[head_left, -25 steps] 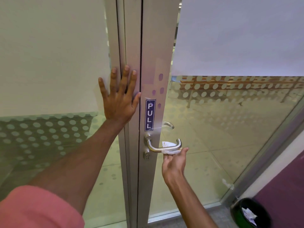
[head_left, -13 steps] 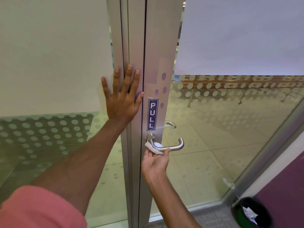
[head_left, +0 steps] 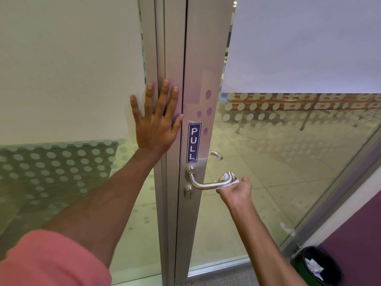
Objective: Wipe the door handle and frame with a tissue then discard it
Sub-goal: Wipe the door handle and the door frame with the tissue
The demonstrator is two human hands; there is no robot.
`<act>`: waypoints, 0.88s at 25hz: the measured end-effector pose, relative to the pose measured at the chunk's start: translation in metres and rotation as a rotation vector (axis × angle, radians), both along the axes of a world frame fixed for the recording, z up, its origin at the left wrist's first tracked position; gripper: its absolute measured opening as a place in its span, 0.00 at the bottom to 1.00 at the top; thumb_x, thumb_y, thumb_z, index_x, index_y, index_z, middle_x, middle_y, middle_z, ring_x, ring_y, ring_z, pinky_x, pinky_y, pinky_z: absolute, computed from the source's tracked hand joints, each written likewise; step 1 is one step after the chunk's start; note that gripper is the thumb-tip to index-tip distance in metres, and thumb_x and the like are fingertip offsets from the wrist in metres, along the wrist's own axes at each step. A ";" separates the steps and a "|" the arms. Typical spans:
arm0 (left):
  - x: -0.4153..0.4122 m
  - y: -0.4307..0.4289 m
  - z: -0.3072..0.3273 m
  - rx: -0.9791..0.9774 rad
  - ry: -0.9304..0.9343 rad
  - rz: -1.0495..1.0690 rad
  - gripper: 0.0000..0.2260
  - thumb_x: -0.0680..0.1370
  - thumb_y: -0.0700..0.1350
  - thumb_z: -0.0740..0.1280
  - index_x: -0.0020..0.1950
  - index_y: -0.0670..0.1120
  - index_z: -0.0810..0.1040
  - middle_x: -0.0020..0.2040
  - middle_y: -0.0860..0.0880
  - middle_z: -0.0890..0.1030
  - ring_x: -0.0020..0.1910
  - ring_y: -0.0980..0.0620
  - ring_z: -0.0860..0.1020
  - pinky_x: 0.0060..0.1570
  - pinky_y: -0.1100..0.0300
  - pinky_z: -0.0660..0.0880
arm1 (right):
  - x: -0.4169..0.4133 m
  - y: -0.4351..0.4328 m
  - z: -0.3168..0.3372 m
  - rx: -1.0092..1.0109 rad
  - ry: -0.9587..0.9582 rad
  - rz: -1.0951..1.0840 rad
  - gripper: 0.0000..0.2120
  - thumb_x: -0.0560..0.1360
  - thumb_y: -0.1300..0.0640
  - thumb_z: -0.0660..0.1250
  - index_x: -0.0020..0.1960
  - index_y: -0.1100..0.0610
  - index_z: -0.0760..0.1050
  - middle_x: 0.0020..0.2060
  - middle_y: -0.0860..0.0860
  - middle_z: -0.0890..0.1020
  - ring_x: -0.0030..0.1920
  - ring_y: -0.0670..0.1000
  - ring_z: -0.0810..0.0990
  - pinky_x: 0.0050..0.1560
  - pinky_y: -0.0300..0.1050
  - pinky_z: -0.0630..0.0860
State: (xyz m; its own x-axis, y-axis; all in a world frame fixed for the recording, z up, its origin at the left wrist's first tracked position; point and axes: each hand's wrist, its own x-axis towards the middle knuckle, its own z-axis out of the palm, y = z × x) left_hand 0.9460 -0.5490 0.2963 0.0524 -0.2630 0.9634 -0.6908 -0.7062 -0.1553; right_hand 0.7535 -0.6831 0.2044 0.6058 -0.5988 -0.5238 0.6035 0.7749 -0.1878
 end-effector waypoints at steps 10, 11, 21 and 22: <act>0.001 0.000 -0.001 0.005 0.004 -0.017 0.30 0.83 0.61 0.51 0.80 0.50 0.46 0.79 0.46 0.58 0.77 0.41 0.54 0.72 0.36 0.43 | 0.003 -0.013 -0.023 -0.070 -0.006 0.146 0.22 0.84 0.53 0.47 0.43 0.64 0.72 0.27 0.53 0.72 0.30 0.47 0.67 0.35 0.38 0.65; 0.001 -0.001 -0.001 0.007 0.004 -0.015 0.30 0.83 0.60 0.51 0.80 0.50 0.46 0.79 0.46 0.58 0.77 0.41 0.54 0.72 0.36 0.44 | 0.004 -0.013 -0.024 -0.087 -0.008 0.154 0.21 0.84 0.55 0.47 0.43 0.63 0.72 0.25 0.53 0.71 0.28 0.47 0.66 0.35 0.38 0.64; 0.001 -0.001 0.000 0.007 0.004 0.002 0.30 0.83 0.60 0.52 0.81 0.49 0.48 0.79 0.46 0.58 0.77 0.41 0.54 0.72 0.36 0.44 | 0.009 -0.013 -0.024 -0.171 -0.041 0.170 0.17 0.83 0.57 0.50 0.40 0.59 0.70 0.22 0.50 0.69 0.21 0.46 0.64 0.32 0.38 0.60; 0.001 -0.001 -0.001 0.007 0.004 0.000 0.30 0.83 0.60 0.51 0.81 0.50 0.47 0.79 0.46 0.57 0.77 0.41 0.53 0.73 0.36 0.44 | 0.010 -0.008 -0.025 -0.155 -0.048 0.117 0.19 0.84 0.56 0.48 0.40 0.60 0.70 0.23 0.51 0.69 0.24 0.47 0.64 0.33 0.38 0.60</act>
State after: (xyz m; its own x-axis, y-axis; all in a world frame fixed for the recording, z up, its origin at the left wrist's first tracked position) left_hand 0.9472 -0.5498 0.2955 0.0566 -0.2696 0.9613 -0.6912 -0.7054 -0.1571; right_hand 0.7637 -0.6910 0.1797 0.6979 -0.5946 -0.3993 0.5226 0.8040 -0.2837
